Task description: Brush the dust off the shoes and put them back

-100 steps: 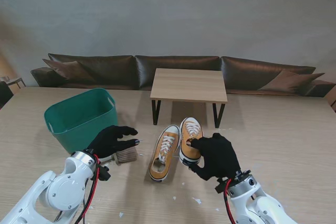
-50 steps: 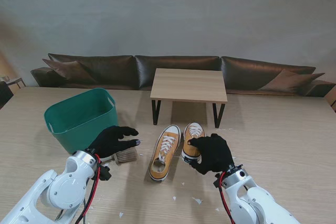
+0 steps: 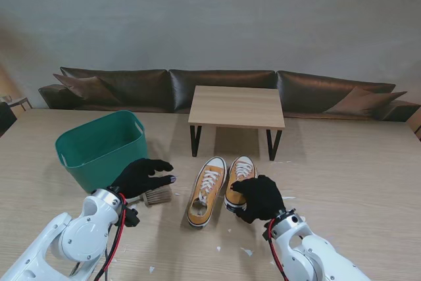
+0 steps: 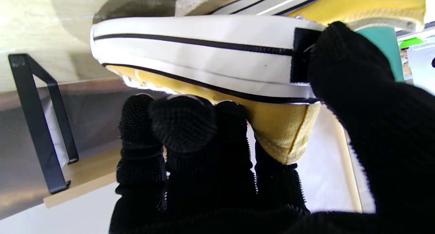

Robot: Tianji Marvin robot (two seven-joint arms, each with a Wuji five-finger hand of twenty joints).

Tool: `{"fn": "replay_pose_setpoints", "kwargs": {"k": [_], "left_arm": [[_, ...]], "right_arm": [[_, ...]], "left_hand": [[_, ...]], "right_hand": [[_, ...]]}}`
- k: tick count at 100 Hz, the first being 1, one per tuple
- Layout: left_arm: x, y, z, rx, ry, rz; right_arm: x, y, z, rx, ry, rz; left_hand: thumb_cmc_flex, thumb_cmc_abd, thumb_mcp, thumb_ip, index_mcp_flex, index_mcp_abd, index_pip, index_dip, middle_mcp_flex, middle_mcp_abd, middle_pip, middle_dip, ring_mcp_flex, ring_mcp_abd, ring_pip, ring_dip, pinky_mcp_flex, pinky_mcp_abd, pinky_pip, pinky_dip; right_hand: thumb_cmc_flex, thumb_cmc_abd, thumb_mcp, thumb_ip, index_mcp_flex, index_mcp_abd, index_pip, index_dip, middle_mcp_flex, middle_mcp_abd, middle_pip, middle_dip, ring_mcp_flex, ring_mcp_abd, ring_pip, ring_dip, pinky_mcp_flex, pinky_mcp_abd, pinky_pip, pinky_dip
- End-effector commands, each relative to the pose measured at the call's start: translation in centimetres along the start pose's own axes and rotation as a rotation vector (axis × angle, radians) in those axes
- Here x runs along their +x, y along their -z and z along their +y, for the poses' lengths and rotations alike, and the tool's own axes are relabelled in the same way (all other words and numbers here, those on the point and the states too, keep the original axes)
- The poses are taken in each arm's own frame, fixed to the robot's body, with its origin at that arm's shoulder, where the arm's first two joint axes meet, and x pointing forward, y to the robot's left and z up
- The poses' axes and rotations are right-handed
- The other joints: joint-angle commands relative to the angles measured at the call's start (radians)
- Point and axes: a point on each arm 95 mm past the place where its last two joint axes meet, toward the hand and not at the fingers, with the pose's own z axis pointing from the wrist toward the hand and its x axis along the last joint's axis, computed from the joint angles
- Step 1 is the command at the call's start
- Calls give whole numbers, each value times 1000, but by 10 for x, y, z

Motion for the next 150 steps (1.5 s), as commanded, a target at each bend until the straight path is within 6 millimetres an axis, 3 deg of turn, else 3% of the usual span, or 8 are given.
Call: {"fn": "replay_pose_setpoints", "kwargs": {"k": [1,52,72,78,86,106,125,150], "left_arm": [[0,0,2,-21,8,-3],[-1,1,3,-38,13,-12],[-1,2,3,-38,14,-13],[-2,2,3,-39,13,-13],[-2,2,3,-40,13,-13],[-3,2,3,-42,13,-12],[-3,2,3,-43,13,-11],[-4,2,4,-46,13,-8]], "right_arm": [[3,2,-9,35,-7,2],[5,8,-34,101,8,36],[3,12,-27,97,15,46],[2,13,-25,98,7,54],[1,14,-20,96,-5,67],[2,13,-5,70,-37,84],[6,7,21,93,-165,61],[9,-2,50,79,-287,4]], "left_hand": [[34,52,-20,37,23,-4,0,4,-27,11,-8,-1,-45,18,-7,10,4,20,-35,19],[36,56,-24,37,21,-4,0,3,-29,11,-9,-1,-46,18,-8,10,4,18,-41,28],[37,57,-25,38,24,-2,0,4,-28,13,-9,-1,-49,18,-9,10,3,17,-43,31],[37,58,-26,37,27,-3,1,4,-28,11,-9,-1,-47,18,-9,10,3,19,-43,31],[39,58,-27,38,23,-3,0,3,-29,13,-9,-1,-48,19,-10,10,3,18,-44,32],[39,57,-29,38,21,-2,-1,3,-28,14,-9,-1,-49,20,-10,10,3,18,-44,34],[40,58,-29,38,19,-3,-2,3,-28,13,-9,-1,-50,20,-11,10,2,17,-45,35],[41,58,-31,38,16,-4,-4,2,-28,11,-9,-1,-50,18,-11,10,2,16,-46,35]], "right_hand": [[87,35,109,60,112,12,261,108,33,-132,-58,-19,31,-26,9,15,110,18,43,15],[18,12,84,37,47,-84,121,85,-23,-115,-111,-67,28,-44,-95,-29,85,17,28,7],[-16,-3,70,12,-75,-146,-83,-210,-121,-84,-179,-145,-46,-36,-183,-33,22,25,-3,13],[-58,8,83,36,-88,-125,-176,-264,-138,-77,-196,-173,-59,-34,-193,-33,12,28,-6,18],[-137,38,95,202,-93,-97,-359,-184,-178,-69,-208,-213,-88,-29,-210,-32,-8,30,-18,31],[-226,78,60,206,-131,-91,-448,-221,-224,-59,-239,-234,-142,-10,-248,-42,-43,40,-33,37],[-257,280,-50,243,-185,-85,-502,-249,-306,-37,-314,-285,-257,39,-375,-78,-117,63,-88,53],[-254,424,-155,278,-254,-92,-579,-274,-405,-21,-458,-414,-409,89,-645,-201,-247,95,-256,29]]}}
